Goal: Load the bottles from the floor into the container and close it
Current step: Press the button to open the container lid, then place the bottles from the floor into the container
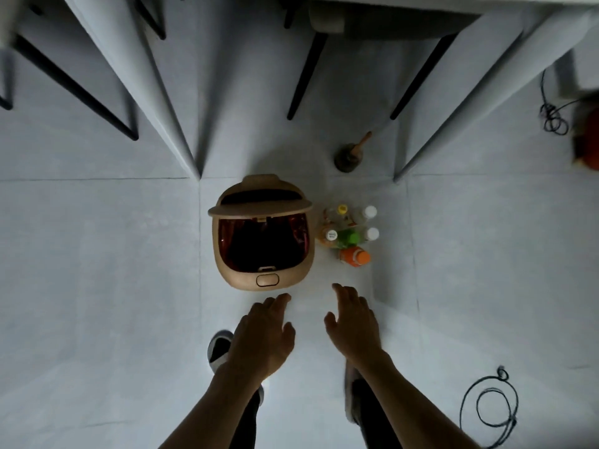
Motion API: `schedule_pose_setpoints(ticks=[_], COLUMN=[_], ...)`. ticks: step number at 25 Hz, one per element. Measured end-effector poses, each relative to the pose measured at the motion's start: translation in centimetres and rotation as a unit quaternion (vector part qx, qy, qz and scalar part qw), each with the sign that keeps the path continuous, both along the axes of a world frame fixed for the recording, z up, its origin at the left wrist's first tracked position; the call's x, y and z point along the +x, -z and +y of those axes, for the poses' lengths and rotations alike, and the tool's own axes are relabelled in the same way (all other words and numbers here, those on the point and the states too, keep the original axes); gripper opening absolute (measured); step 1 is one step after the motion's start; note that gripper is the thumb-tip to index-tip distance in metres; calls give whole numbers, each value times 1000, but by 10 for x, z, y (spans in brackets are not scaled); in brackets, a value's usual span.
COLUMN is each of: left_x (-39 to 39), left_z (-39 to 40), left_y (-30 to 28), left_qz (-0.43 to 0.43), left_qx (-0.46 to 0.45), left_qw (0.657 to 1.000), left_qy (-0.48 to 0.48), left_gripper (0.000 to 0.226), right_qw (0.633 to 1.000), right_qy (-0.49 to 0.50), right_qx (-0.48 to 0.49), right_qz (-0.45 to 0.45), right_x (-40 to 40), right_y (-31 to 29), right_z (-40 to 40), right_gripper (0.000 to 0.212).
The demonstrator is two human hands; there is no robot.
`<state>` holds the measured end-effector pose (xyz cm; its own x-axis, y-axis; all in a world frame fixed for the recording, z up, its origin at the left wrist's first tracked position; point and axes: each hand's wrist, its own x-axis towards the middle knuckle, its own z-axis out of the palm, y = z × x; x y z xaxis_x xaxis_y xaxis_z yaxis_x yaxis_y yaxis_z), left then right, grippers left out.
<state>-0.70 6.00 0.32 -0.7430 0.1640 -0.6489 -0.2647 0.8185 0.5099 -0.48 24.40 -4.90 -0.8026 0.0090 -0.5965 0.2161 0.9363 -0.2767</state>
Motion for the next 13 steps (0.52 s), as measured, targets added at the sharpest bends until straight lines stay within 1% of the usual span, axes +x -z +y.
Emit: schedule_pose_setpoints(ticks=[3, 6, 8, 10, 13], left_x=[-15, -43, -72, -101, -127], left_z=[40, 94, 133, 162, 182], left_y=[27, 93, 150, 202, 245], left_qz=[19, 88, 127, 158, 152], left_qx=[-10, -24, -39, -68, -103], left_qw=[999, 995, 990, 985, 983], left_qy=[31, 48, 53, 20, -4], left_gripper=[50, 47, 46, 51, 58], right_qw=[999, 995, 991, 990, 991], right_qy=[23, 37, 52, 48, 18], right_qx=[28, 70, 85, 84, 50], right_qz=[20, 65, 92, 103, 120], right_x=[-14, -38, -56, -69, -76], right_y=[26, 89, 141, 187, 229], right_z=[36, 72, 97, 118, 134], right_gripper=[58, 61, 65, 65, 58])
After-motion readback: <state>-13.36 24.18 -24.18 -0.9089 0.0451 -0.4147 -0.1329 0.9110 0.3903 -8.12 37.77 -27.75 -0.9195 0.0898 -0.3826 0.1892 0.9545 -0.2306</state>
